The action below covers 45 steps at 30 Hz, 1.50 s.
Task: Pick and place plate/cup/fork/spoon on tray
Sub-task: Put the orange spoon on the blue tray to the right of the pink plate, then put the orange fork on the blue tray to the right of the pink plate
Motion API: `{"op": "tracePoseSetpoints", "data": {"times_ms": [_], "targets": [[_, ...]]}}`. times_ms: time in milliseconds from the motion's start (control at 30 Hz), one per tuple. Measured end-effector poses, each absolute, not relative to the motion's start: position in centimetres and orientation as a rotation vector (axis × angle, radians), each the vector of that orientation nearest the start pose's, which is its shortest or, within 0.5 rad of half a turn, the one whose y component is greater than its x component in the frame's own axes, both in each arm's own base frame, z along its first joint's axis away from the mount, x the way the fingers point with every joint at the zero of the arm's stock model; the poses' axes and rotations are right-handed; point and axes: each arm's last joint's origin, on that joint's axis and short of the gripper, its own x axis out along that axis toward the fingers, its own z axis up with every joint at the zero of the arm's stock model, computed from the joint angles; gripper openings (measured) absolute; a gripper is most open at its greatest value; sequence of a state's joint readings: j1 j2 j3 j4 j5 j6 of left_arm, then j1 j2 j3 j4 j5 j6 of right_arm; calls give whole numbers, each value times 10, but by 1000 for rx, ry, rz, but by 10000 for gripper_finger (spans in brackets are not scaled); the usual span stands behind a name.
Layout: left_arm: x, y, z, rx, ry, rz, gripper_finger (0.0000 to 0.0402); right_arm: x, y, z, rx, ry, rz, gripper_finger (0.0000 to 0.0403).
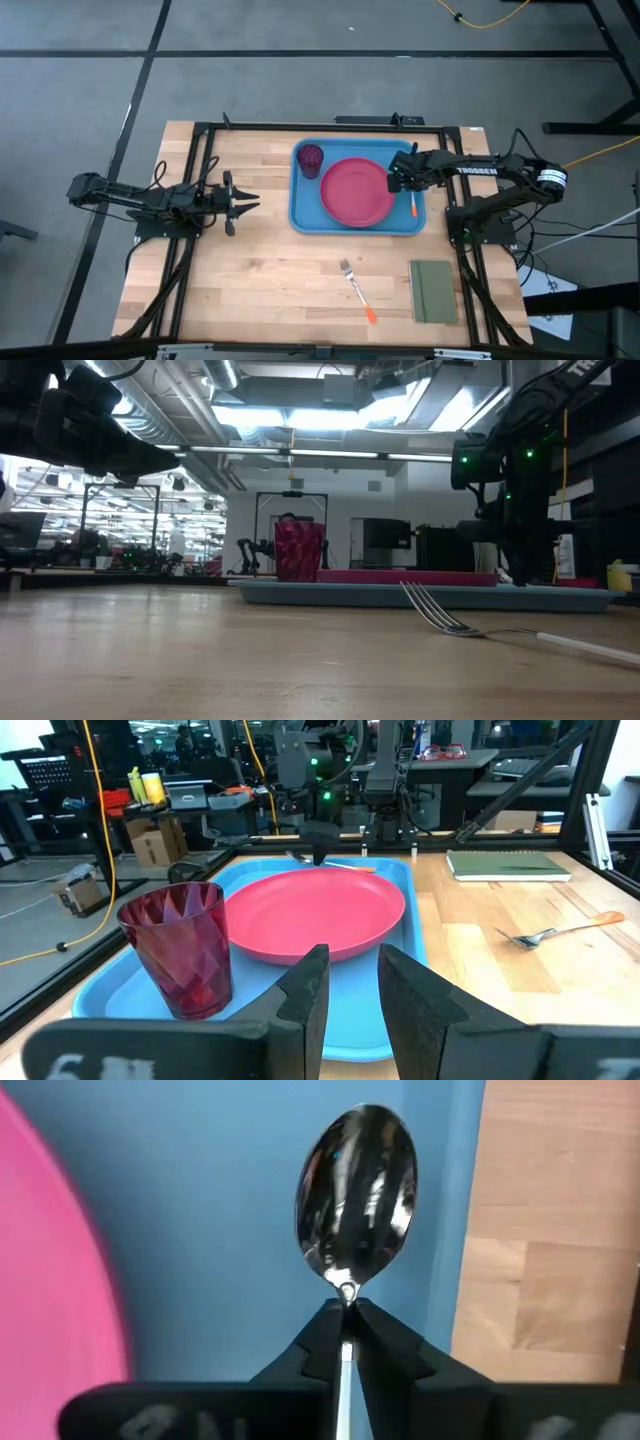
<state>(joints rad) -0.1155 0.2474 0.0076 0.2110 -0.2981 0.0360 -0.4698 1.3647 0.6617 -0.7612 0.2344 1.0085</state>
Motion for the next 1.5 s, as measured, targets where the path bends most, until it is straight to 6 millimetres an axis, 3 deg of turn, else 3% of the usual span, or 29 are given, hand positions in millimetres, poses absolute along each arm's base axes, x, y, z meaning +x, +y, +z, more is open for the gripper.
{"op": "tracePoseSetpoints", "data": {"times_ms": [333, 667, 800, 1033, 1300, 1500], "targets": [[112, -4, 165, 42, 32, 182, 82, 178, -97, 154, 959, 1068, -1270, 77], [112, -4, 165, 42, 32, 182, 82, 181, -94, 154, 986, 1074, -1227, 96], [112, -4, 165, 42, 32, 182, 82, 192, -85, 169, 954, 1040, -1145, 96], [112, -4, 166, 42, 31, 182, 82, 204, -56, 212, 780, 834, -1082, 96], [112, -4, 165, 41, 31, 182, 82, 226, -9, 213, 750, 818, -804, 96], [112, -4, 166, 41, 31, 182, 82, 239, 33, 213, 847, 737, -690, 96]]}}
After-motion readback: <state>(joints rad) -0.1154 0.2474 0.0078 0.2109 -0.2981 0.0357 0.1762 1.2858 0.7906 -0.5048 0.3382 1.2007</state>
